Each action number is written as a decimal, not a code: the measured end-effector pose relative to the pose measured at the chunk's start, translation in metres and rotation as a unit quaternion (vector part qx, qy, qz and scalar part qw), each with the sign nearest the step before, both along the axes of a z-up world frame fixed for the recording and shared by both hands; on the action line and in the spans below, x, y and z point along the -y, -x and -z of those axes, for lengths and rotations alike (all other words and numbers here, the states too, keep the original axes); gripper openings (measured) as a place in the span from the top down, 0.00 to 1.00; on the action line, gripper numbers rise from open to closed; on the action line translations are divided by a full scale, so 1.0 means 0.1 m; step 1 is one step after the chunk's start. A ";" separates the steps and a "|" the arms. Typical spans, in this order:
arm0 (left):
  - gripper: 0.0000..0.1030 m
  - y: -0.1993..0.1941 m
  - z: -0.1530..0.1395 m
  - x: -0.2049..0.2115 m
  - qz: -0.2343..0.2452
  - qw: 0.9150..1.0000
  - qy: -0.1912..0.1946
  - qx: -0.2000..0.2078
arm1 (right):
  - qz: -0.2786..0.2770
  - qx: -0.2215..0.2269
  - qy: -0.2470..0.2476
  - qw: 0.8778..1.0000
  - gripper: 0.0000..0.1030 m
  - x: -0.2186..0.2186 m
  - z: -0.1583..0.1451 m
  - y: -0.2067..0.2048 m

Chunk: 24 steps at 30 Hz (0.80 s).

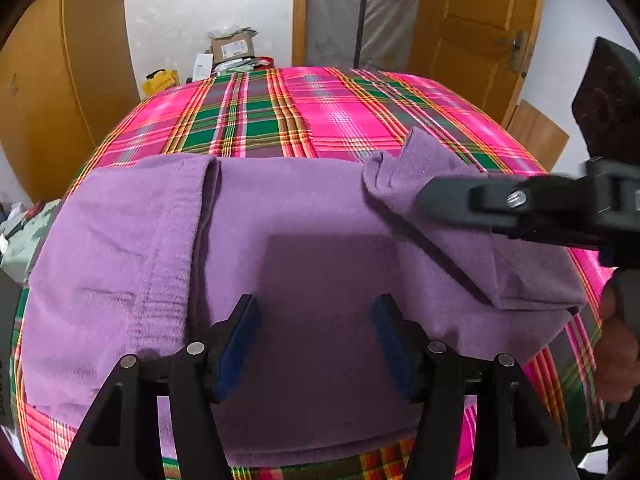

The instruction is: Fold clothes

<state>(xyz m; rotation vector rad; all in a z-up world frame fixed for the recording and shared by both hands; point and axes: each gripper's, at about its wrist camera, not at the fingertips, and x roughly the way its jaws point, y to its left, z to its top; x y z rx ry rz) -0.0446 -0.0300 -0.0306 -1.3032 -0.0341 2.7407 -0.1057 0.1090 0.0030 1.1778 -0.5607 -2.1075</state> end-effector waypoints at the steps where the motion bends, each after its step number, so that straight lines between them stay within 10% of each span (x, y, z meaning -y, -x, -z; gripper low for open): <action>1: 0.38 -0.02 0.00 0.01 0.000 1.000 -0.004 0.000 | -0.006 -0.005 0.009 1.000 0.67 -0.01 -0.03 -0.03; 16: 0.29 -0.10 -0.12 0.25 0.020 0.978 -0.206 -0.003 | 0.091 -0.026 0.080 0.992 0.66 -0.99 -0.01 -0.28; 24: 0.33 0.17 -0.03 0.02 0.018 0.968 -0.247 0.041 | 0.117 -0.019 0.089 0.989 0.66 -1.19 0.12 -0.34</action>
